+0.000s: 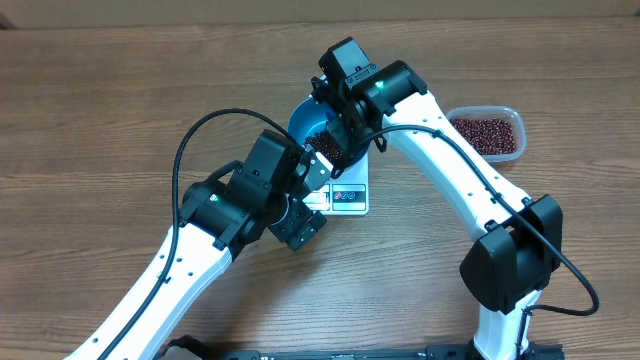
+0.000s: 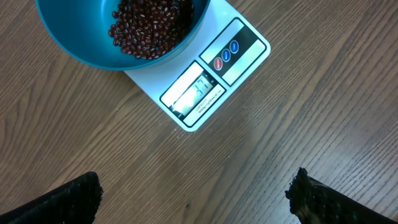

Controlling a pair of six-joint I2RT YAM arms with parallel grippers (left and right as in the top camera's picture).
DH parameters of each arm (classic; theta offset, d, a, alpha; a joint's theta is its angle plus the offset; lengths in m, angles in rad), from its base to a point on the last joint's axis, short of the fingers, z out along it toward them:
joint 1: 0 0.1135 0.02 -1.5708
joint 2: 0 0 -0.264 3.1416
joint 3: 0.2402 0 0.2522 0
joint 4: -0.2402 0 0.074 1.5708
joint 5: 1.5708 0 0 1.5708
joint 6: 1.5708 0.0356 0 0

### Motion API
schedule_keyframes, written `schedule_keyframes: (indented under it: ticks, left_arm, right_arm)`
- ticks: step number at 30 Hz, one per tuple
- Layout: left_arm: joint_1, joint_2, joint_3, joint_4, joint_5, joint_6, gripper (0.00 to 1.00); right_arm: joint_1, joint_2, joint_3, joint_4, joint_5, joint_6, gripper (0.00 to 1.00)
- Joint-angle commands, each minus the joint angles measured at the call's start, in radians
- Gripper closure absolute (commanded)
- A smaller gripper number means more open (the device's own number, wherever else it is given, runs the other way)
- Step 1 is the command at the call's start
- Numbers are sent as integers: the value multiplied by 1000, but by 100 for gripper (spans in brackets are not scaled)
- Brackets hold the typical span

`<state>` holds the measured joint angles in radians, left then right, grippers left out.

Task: Scoop item into bowl and weigh 150g on scale
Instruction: 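Hold the emptied scoop over the bowl while beans settle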

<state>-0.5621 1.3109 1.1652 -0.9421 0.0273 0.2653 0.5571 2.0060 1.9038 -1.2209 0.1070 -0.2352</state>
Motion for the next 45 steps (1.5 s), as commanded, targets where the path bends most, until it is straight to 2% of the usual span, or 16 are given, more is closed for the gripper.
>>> schedule_keyframes:
  ticks: [1, 25, 32, 45]
  left_arm:
    - [3, -4, -7, 5, 18, 15, 1]
    - [3, -4, -7, 5, 18, 15, 0]
    - [3, -4, -7, 5, 18, 16, 1]
    - [3, -4, -7, 5, 18, 15, 0]
  right_arm:
    - [4, -20, 30, 16, 16, -1, 96]
    - [17, -27, 56, 16, 55, -5, 96]
    - [52, -27, 56, 16, 139, -5, 96]
    - [54, -27, 56, 29, 128, 0, 96]
